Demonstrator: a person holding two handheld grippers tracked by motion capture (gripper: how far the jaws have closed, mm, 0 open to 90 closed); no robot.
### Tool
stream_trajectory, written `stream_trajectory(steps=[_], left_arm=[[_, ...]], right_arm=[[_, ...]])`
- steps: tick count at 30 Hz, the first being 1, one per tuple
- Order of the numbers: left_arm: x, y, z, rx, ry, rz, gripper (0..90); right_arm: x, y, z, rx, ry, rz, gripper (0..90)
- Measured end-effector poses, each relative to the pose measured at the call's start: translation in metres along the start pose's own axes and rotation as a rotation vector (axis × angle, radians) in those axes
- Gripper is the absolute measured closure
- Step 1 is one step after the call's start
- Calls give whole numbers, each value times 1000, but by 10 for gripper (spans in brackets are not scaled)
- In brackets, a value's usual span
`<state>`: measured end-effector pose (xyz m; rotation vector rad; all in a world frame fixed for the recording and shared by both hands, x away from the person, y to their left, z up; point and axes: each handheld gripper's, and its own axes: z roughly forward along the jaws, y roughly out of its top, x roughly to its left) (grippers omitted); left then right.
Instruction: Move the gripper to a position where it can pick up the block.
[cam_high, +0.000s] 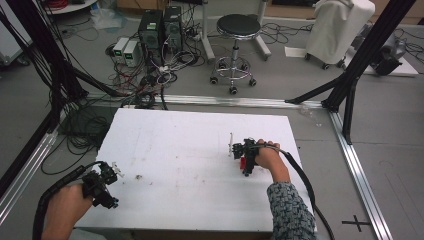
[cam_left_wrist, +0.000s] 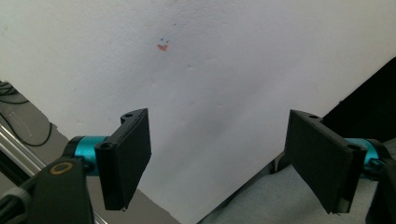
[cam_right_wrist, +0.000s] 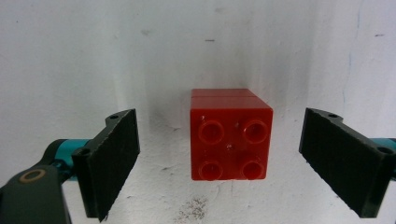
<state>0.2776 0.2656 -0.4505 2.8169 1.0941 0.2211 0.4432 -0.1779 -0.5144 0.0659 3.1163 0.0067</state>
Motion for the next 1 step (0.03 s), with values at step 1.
stream_trajectory(steps=[1], left_arm=[[0, 0, 0, 3, -1, 5, 231]], right_arm=[[0, 0, 0, 1, -3, -1, 116]])
